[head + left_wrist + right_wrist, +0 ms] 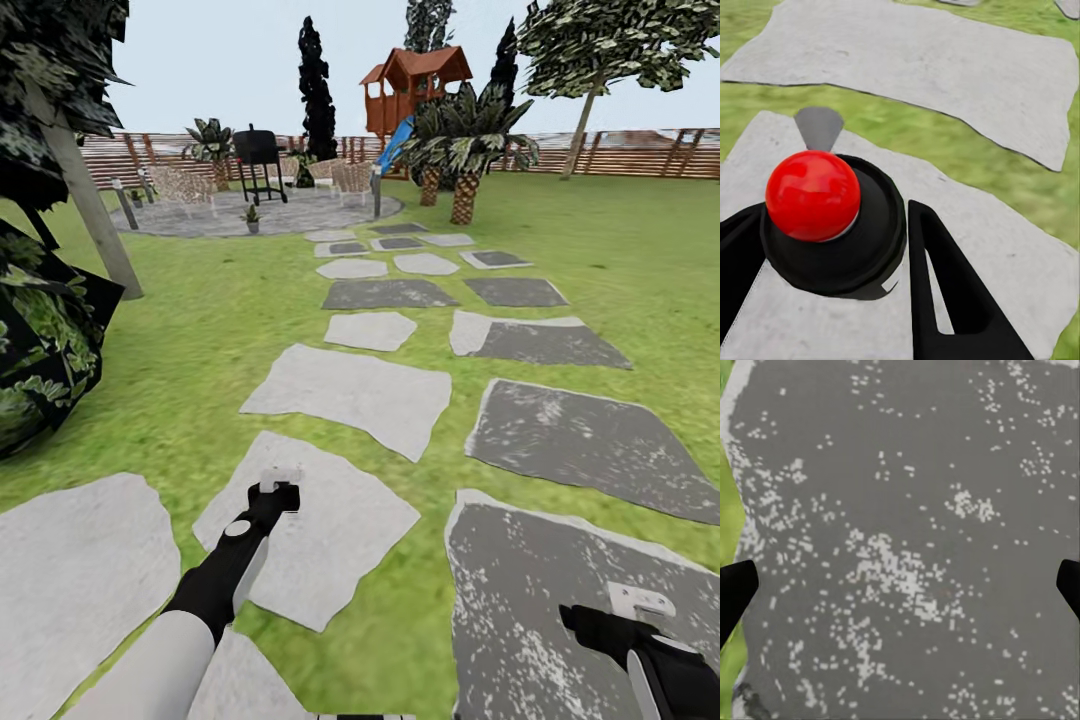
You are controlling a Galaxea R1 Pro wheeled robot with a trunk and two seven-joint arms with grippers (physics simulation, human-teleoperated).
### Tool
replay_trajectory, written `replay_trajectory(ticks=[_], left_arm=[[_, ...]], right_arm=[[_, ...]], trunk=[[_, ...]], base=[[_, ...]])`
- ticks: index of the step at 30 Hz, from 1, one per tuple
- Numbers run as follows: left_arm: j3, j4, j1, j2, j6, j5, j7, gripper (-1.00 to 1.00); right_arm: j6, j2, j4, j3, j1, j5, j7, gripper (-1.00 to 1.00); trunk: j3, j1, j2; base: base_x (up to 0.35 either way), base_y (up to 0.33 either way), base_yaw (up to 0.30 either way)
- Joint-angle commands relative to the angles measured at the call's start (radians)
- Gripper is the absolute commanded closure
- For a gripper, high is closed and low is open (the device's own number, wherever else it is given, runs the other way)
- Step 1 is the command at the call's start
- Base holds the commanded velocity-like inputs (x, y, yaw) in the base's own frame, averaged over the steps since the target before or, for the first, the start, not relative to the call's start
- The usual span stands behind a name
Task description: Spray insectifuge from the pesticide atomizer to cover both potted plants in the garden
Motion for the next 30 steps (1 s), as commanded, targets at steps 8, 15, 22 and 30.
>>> replay_trajectory(ticks=[8,15,22,30], left_arm=[[-0.001,-0.001,0.000,-0.001,0.001,0.001,0.000,1.00],[-0.001,-0.001,0.000,-0.002,0.001,0.001,0.000,1.00],[-0.001,-0.001,0.000,-0.002,0.001,0.001,0.000,1.00],[-0.001,-0.001,0.000,-0.005,0.001,0.001,0.000,1.00]], right_arm=[[0.004,0.005,-0.001,0.003,0.000,0.000,0.002,-1.00],[0.003,0.004,-0.001,0.005,0.000,0.000,0.002,-1.00],[0.003,-0.001,-0.001,0.000,0.000,0.000,0.003,-1.00],[0.003,-0.002,-0.001,0.000,0.000,0.000,0.003,-1.00]], trunk=[[0.000,0.000,0.000],[0.004,0.000,0.000],[0.005,0.000,0.000],[0.005,0.000,0.000]], base=[[0.326,0.000,0.018],[0.326,0.000,0.172],[0.326,0.000,0.037],[0.326,0.000,0.001]])
